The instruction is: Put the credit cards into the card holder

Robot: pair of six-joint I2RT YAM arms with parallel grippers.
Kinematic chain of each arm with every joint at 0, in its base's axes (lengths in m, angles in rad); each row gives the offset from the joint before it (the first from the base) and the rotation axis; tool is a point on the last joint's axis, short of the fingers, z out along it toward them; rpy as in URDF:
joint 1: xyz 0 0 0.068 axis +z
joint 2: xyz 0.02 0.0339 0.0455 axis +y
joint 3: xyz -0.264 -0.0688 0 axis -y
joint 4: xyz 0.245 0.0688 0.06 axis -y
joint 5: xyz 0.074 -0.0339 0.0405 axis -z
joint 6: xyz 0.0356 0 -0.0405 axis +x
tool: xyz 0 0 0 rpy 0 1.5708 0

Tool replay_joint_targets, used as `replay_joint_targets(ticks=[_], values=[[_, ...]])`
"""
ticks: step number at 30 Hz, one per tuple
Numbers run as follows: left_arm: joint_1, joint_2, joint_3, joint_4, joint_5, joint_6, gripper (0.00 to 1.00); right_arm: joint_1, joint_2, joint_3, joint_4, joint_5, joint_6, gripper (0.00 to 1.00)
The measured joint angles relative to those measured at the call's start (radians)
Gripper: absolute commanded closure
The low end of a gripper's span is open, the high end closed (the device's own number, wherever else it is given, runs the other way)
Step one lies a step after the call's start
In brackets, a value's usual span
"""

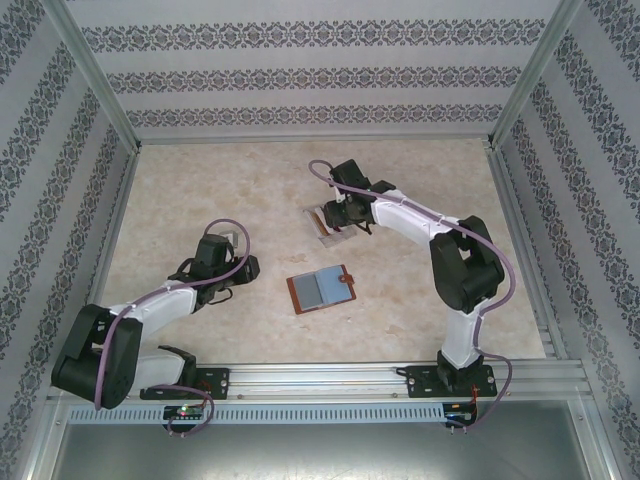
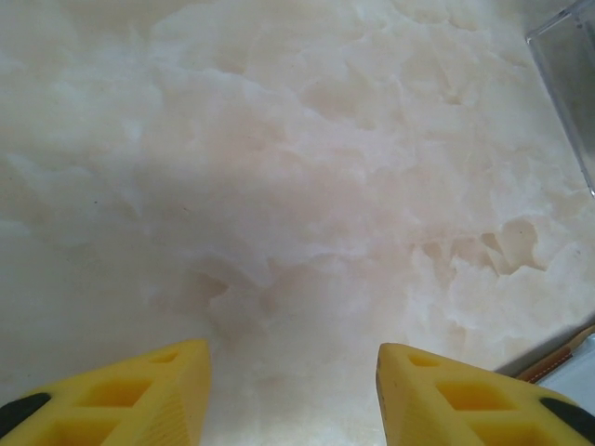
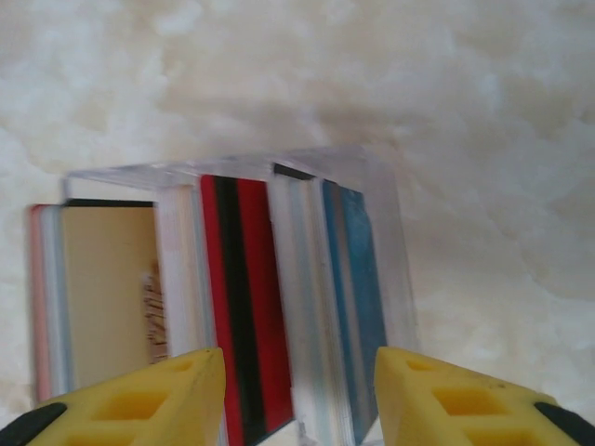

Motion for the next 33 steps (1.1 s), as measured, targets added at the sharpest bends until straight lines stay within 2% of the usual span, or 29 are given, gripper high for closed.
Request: replay_joint_targets(ticks=[8,26,30,33], values=[[0.000,0.035,0.000,0.000,0.008,0.003,0.48,-0.019,0.071,0.043,-0.019,-0.041,-0.037,0.47],[0.000,0.035,0.002,0.000,0.008,0.004,0.47,-0.026,0.144,0.153,-0.074,0.005,-0.124,0.47],[0.000,0.035,0.009,0.000,0.011,0.004,0.46,-0.038,0.156,0.166,-0.081,-0.019,-0.128,0.54],[0.000,0.035,0.012,0.000,0.011,0.004,0.46,-0.059,0.180,0.188,-0.096,-0.067,-0.131,0.54]])
